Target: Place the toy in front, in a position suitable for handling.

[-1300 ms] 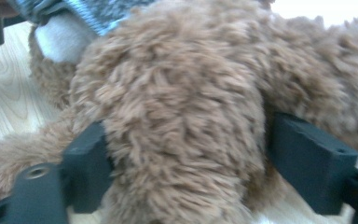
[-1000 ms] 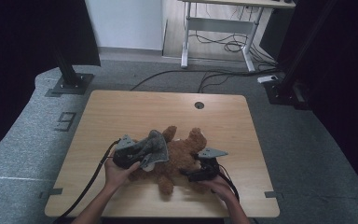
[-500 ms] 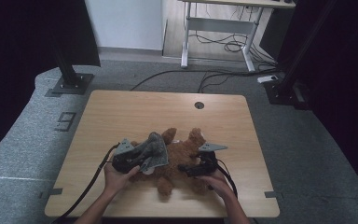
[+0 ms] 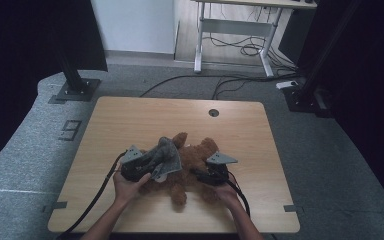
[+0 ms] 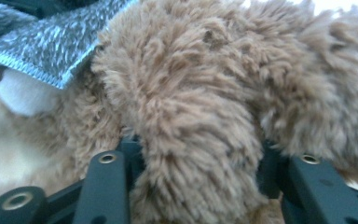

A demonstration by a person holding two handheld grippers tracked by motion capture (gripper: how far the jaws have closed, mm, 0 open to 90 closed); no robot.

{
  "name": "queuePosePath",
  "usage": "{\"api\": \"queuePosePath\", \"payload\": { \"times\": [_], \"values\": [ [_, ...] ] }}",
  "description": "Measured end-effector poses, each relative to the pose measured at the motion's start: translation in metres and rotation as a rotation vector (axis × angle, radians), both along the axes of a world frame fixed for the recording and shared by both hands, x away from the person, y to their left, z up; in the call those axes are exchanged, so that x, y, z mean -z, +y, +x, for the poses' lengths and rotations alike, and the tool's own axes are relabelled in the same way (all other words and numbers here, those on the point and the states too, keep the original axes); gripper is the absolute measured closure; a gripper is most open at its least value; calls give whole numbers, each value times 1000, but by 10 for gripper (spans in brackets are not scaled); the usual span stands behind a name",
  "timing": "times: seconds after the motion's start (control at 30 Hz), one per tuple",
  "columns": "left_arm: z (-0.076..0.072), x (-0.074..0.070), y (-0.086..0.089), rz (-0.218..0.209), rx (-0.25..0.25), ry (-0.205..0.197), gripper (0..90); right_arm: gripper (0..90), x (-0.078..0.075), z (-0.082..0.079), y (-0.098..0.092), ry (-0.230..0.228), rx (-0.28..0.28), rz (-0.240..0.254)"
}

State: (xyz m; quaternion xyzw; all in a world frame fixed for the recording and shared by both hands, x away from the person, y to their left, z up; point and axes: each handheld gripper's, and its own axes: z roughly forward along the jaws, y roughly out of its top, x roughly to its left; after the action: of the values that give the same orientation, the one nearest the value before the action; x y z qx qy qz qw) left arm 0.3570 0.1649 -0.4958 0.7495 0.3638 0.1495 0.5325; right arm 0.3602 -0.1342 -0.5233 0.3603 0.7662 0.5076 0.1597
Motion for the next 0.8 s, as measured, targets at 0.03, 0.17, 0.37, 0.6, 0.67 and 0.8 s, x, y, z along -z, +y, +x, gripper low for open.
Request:
{"api": "queuePosePath", "payload": {
  "times": [0.03, 0.17, 0.37, 0.6, 0.67, 0.8],
  "values": [
    [5, -1, -1, 3, -10, -4, 768, 542, 0, 3, 2, -26, 24, -4],
    [25, -7, -2, -4, -42, 0, 765, 553, 1, 14, 5, -128, 78, -8],
    [27, -26, 3, -46, -61, -24, 760, 557, 4, 5, 7, -237, 51, -49],
    [38, -29, 2, -27, -83, 50, 758, 554, 11, -17, 3, -320, -20, -96],
    [37, -23, -4, 11, -63, 66, 758, 551, 12, -19, 2, -317, -27, -104],
    [33, -20, -8, 43, -42, 81, 762, 543, 13, -22, 1, -323, -47, -119]
  ]
}}
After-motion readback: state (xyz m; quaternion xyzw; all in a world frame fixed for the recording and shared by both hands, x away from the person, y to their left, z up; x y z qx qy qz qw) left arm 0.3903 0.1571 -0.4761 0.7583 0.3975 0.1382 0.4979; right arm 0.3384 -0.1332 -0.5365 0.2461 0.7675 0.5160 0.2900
